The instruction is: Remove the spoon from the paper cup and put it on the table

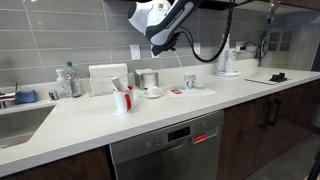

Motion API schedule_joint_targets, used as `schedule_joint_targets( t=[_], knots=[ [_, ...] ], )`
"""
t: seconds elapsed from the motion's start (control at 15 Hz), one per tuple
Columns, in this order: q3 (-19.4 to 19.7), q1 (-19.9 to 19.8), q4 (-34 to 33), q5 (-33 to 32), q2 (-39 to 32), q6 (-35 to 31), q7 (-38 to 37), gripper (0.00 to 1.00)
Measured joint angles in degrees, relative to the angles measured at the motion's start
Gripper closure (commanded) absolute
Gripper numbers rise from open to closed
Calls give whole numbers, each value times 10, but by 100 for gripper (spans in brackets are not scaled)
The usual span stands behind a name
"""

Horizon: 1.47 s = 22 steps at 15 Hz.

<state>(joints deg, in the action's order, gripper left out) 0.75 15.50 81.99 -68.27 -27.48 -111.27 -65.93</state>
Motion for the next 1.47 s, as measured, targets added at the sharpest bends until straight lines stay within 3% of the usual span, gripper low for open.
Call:
schedule_joint_targets(
  t=[0.8,1.47],
  knots=[
    [-22,41,6,-114,-80,105,65,99],
    [-24,31,37,-125,-125,115,42,99]
  ],
)
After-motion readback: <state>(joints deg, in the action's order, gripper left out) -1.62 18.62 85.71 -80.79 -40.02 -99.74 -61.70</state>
